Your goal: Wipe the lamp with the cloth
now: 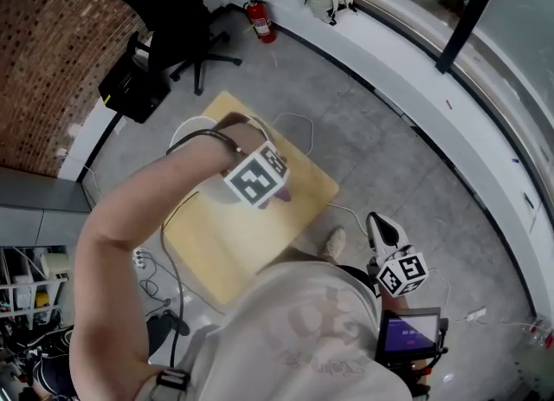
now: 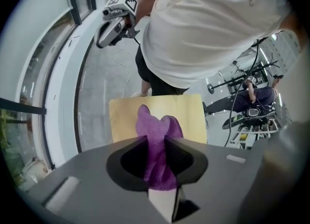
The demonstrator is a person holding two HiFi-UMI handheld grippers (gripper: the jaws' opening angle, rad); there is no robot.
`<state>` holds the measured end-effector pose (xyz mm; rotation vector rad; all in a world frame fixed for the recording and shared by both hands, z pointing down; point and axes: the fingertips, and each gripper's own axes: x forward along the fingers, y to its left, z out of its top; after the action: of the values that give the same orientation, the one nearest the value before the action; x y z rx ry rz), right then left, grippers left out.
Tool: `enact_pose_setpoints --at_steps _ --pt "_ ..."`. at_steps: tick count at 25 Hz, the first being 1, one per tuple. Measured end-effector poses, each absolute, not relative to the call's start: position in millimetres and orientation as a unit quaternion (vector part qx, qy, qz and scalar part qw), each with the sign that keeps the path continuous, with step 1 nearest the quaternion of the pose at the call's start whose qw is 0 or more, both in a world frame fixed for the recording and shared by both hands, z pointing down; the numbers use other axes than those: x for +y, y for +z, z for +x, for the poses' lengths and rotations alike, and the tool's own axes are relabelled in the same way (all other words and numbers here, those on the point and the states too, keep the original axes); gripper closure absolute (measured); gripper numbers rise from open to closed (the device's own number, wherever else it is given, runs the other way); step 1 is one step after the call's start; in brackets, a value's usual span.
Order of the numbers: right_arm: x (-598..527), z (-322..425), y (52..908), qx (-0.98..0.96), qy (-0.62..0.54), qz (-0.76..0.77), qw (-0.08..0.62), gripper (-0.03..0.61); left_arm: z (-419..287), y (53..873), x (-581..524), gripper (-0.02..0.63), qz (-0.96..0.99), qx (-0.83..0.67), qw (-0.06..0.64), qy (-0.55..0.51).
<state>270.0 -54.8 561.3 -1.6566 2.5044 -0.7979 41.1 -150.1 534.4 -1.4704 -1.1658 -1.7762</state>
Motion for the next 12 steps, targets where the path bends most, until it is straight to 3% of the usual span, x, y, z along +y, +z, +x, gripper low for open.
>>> enact_pose_setpoints --at_steps 7,12 --pt "-75 281 560 0.824 -0.254 -0.506 0.017 0.565 86 453 -163 0.522 -0.738 -0.259 0.267 -0.564" --pt "-89 267 558 0.844 -0.249 -0.475 0.015 0.565 69 412 -151 0.522 -0.799 -0.120 0.257 -0.530"
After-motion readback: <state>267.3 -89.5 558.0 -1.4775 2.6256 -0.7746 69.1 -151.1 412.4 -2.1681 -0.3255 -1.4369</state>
